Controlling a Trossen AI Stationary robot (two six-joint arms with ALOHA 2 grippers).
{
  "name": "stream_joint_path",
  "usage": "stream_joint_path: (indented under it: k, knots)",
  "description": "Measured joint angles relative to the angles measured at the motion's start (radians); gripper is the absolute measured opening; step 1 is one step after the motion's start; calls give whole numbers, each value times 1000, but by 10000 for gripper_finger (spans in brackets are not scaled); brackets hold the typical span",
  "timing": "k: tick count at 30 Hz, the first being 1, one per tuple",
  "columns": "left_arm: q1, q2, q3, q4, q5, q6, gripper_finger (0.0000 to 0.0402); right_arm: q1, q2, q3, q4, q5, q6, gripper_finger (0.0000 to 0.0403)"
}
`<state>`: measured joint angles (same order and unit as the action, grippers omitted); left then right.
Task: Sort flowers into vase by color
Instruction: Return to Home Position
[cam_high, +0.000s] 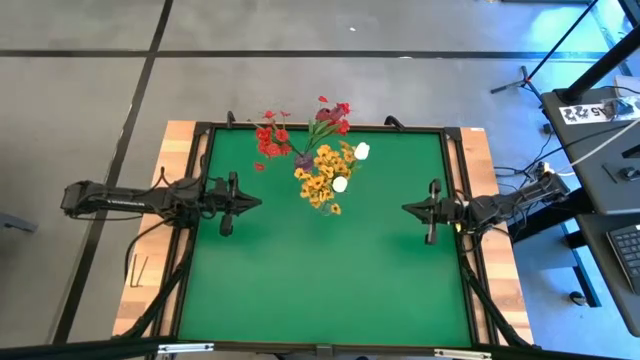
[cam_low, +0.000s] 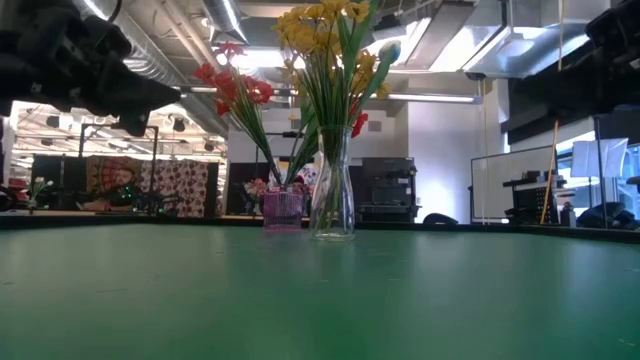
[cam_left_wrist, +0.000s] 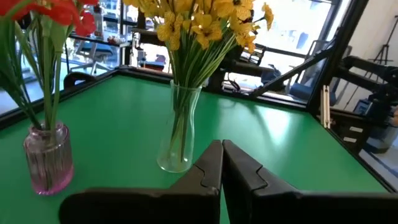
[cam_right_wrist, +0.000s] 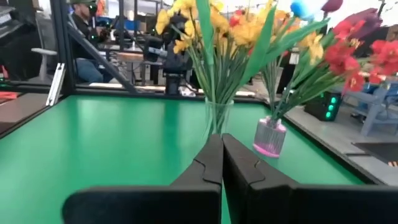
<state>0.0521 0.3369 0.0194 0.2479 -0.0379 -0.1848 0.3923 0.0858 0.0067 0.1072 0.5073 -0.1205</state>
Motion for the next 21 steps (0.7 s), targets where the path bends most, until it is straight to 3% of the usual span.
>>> stream_joint_path:
  k: [13,21]
  knots:
    - [-10,-19,-12,-32,9,13,0,0,-28,2,-33,-14,-45,0]
    - [-26,-114,53,-211,18,40,0,0,-84,109,-233,12,-18,0]
